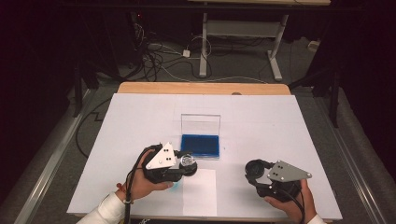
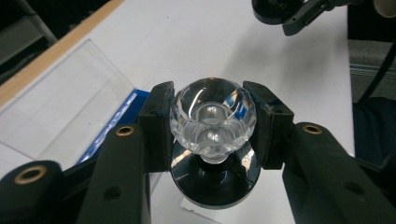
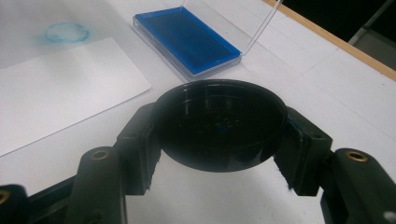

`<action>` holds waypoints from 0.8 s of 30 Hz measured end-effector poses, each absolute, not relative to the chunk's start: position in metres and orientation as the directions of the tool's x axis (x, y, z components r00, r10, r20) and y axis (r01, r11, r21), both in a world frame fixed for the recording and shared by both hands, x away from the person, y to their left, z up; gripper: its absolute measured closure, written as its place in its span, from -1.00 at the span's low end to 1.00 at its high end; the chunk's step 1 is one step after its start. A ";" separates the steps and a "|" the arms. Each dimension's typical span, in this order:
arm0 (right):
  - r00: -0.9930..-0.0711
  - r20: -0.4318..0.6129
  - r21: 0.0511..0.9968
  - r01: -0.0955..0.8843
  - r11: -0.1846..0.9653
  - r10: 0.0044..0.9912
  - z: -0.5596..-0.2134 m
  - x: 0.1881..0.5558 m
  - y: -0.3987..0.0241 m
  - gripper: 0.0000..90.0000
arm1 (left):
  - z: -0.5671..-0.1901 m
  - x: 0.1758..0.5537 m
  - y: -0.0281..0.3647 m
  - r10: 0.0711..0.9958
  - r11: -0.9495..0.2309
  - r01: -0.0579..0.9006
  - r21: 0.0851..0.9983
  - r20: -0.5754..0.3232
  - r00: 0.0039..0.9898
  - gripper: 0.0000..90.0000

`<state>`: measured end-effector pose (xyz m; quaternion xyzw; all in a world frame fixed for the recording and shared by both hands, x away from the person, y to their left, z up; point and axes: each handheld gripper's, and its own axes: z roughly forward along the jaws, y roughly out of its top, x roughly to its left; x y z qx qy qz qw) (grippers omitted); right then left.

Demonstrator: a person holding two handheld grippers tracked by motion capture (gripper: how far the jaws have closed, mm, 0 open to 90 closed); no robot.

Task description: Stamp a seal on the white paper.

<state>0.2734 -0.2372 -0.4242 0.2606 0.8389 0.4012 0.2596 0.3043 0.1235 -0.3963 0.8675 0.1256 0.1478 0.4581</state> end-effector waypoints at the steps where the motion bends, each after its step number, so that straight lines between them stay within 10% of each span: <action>1: -0.731 -0.223 0.809 0.229 0.541 0.645 -0.424 0.274 -0.237 -0.14 | -0.398 0.304 0.123 0.353 -0.544 0.090 0.834 0.130 0.926 0.21; 24: -0.740 -0.222 0.806 0.228 0.547 0.635 -0.425 0.274 -0.237 -0.14 | -0.432 0.293 0.096 0.259 -0.607 0.099 0.788 0.079 0.963 0.21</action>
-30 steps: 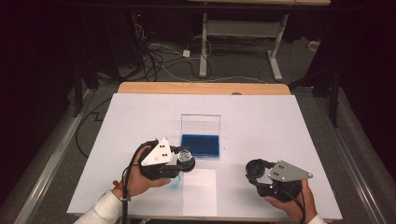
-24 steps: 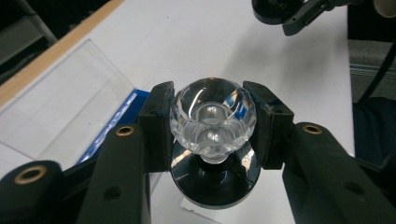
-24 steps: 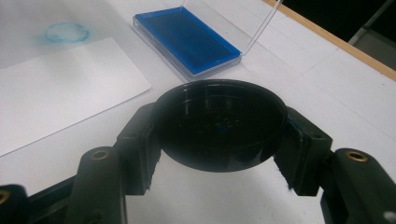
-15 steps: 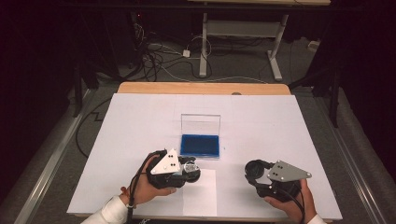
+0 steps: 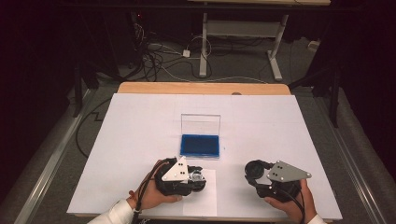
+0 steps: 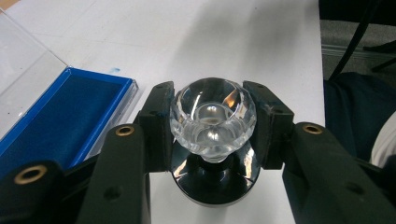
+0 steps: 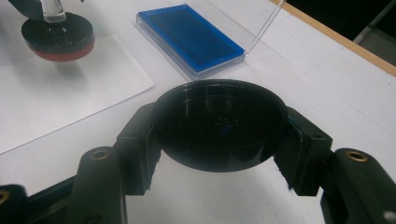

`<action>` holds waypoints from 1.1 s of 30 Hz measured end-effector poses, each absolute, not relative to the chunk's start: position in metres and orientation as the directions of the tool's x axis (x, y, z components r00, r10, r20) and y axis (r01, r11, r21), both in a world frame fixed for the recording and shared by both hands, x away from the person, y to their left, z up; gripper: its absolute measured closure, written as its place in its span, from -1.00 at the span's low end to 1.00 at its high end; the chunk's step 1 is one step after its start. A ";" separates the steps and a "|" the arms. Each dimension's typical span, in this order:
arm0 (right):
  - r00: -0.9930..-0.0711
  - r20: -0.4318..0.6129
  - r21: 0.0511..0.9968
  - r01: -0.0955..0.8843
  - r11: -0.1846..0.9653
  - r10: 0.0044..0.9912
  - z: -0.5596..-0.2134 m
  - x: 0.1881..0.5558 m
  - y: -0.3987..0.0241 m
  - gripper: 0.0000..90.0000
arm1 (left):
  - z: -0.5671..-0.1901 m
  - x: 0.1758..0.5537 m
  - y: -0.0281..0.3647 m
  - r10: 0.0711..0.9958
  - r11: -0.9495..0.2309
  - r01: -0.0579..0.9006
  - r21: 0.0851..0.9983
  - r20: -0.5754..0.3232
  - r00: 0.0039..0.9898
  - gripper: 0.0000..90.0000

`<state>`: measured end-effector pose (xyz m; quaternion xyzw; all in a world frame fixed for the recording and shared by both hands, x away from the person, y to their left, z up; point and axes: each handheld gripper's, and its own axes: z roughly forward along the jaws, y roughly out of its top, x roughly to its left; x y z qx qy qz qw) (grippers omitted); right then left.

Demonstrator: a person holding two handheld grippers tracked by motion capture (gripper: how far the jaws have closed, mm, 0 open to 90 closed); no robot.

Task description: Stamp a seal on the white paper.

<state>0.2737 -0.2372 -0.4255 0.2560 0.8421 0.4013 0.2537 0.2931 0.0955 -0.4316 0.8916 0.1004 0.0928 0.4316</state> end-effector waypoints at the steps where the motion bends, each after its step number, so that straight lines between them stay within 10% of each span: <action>1: -0.741 -0.223 0.806 0.226 0.548 0.634 -0.425 0.274 -0.237 -0.14 | -0.433 0.293 0.094 0.257 -0.612 0.096 0.785 0.083 0.963 0.21; 33: -0.742 -0.234 0.793 0.227 0.565 0.628 -0.428 0.274 -0.235 -0.14 | -0.457 0.293 0.089 0.203 -0.656 0.082 0.751 0.071 0.976 0.21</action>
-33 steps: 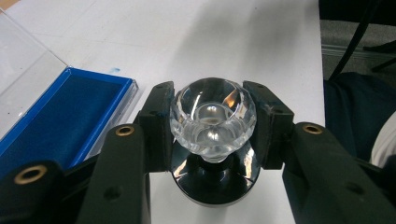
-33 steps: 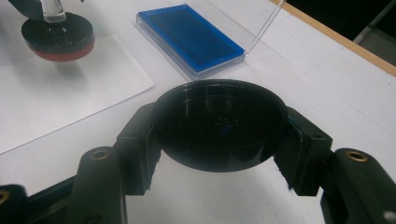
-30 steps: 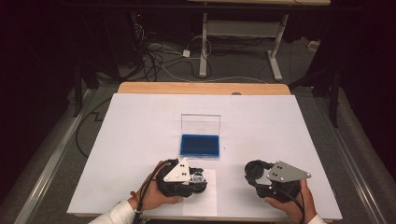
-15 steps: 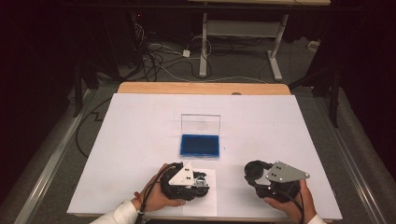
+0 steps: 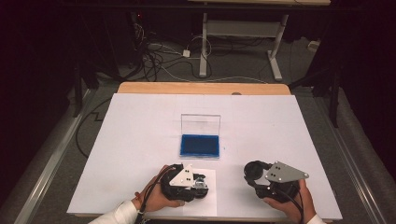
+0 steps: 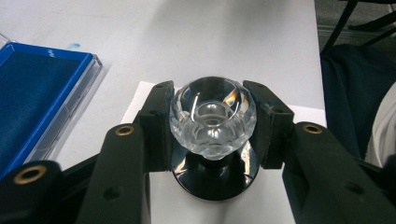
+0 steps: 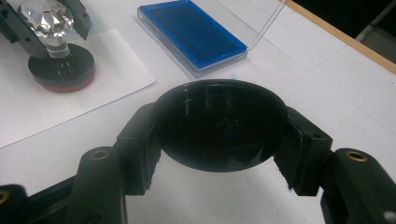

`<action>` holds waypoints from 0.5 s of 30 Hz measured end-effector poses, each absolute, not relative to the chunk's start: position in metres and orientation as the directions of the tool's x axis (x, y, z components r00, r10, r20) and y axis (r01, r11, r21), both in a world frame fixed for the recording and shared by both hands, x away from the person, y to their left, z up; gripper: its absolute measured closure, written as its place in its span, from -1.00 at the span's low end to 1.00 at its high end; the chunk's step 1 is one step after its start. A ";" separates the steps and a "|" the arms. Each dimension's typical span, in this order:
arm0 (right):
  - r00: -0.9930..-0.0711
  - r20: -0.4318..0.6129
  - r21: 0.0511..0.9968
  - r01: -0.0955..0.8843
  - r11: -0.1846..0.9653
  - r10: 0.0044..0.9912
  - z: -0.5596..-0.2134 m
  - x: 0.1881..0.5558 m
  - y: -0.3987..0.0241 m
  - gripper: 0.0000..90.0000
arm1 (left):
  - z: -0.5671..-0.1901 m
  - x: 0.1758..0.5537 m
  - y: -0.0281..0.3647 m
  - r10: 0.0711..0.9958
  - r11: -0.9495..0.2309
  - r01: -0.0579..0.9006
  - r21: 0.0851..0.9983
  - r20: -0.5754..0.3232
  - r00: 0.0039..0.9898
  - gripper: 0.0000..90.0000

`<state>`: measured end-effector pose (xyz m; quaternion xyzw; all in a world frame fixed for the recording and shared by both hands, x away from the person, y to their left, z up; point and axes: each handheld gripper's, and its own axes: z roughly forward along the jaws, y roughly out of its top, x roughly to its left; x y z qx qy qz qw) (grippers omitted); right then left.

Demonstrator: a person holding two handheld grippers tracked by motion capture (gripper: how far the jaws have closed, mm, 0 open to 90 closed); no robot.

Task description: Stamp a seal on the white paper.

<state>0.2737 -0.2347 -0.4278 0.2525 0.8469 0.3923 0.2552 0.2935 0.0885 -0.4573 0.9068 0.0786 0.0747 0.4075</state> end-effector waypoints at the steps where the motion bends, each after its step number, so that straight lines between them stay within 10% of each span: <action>1: -0.742 -0.234 0.793 0.228 0.565 0.628 -0.428 0.274 -0.235 -0.14 | -0.457 0.293 0.089 0.204 -0.657 0.080 0.750 0.075 0.976 0.21; 15: -0.745 -0.235 0.790 0.228 0.569 0.624 -0.428 0.273 -0.234 -0.14 | -0.458 0.293 0.090 0.198 -0.658 0.075 0.750 0.076 0.977 0.21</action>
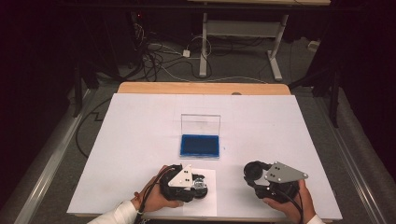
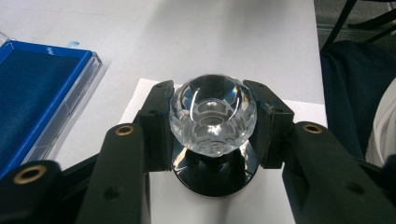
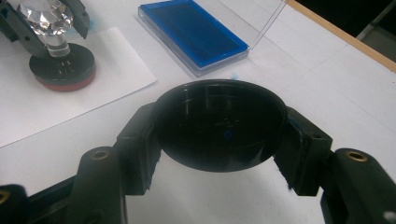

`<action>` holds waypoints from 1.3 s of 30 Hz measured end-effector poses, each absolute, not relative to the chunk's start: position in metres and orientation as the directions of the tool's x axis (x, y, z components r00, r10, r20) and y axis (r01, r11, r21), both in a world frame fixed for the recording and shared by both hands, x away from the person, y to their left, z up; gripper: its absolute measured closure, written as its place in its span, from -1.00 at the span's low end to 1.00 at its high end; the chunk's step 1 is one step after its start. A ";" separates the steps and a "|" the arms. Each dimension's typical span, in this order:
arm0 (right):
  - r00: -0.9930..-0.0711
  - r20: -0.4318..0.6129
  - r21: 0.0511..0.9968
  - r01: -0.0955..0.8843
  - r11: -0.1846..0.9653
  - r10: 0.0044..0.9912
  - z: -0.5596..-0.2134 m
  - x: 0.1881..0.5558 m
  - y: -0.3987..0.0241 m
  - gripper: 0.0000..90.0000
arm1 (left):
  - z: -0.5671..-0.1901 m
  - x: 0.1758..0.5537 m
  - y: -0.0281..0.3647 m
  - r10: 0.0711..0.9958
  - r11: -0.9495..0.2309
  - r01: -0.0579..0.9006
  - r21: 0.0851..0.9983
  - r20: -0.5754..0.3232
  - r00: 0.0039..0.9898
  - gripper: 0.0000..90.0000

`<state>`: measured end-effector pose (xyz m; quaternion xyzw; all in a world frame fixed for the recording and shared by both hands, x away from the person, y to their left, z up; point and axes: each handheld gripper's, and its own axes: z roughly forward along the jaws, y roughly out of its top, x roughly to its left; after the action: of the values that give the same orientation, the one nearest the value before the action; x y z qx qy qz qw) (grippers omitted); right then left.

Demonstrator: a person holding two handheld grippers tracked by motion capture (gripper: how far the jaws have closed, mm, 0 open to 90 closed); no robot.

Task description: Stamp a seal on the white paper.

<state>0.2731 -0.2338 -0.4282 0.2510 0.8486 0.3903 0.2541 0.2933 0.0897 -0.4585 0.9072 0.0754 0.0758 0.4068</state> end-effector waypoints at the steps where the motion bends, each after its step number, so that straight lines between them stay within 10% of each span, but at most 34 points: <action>1: -0.746 -0.235 0.790 0.227 0.570 0.623 -0.428 0.273 -0.233 -0.14 | -0.459 0.293 0.090 0.197 -0.656 0.073 0.751 0.077 0.977 0.21; 39: -0.737 -0.238 0.792 0.231 0.566 0.633 -0.428 0.274 -0.237 -0.14 | -0.455 0.295 0.087 0.198 -0.683 0.094 0.724 0.060 0.978 0.21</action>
<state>0.2741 -0.2367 -0.4275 0.2552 0.8463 0.3900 0.2580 0.2952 0.0870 -0.4552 0.9150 0.0798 0.0667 0.3898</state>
